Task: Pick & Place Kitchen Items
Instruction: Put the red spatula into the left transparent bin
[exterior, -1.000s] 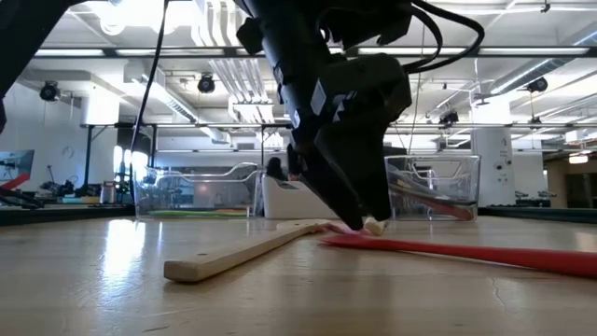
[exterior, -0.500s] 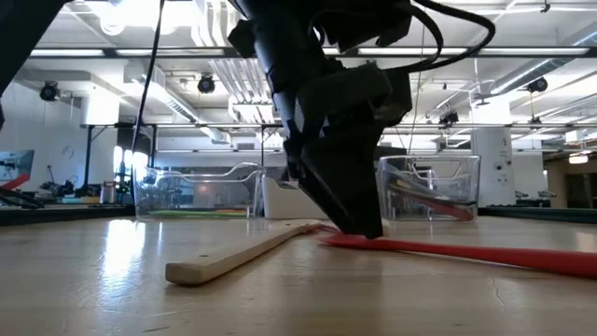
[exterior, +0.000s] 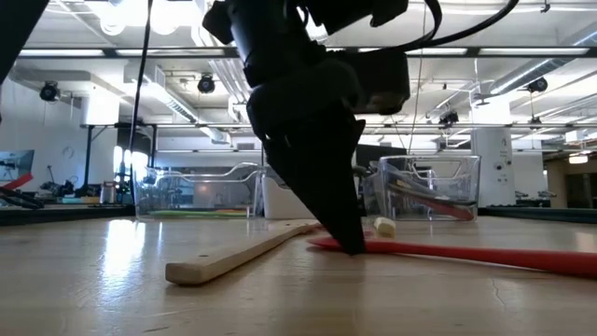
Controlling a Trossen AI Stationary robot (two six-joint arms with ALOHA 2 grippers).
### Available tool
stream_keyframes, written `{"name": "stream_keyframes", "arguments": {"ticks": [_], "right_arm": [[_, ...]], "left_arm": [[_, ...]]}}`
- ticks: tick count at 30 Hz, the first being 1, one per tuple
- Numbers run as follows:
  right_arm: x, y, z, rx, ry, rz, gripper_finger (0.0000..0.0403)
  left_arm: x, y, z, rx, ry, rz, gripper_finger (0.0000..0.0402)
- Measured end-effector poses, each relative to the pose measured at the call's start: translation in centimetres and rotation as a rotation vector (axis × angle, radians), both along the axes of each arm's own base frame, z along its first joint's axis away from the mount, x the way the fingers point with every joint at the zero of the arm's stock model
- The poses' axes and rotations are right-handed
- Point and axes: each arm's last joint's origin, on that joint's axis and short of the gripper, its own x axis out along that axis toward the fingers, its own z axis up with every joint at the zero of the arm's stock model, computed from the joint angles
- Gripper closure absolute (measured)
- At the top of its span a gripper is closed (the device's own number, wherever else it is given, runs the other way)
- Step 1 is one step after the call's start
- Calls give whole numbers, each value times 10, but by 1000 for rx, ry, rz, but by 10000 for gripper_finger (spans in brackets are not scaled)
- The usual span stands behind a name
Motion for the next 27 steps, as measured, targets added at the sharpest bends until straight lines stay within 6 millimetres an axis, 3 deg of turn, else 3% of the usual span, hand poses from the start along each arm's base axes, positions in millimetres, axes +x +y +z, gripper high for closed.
{"name": "stream_keyframes", "arguments": {"ticks": [5,9,13,22,24,27], "right_arm": [[0,0,0,0,0,-1,394],[0,0,0,1,-1,-1,394],[0,0,0,0,0,0,394],[0,0,0,0,0,0,394],[0,0,0,0,0,0,394],[0,0,0,1,-1,-1,394]], "left_arm": [[0,0,0,32,-10,-28,92],[0,0,0,50,-19,-41,122],[1,1,0,59,-32,-51,187],[3,0,2,62,-56,-127,373],[4,0,3,23,-48,-150,395],[4,1,3,-1,-40,-161,396]]}}
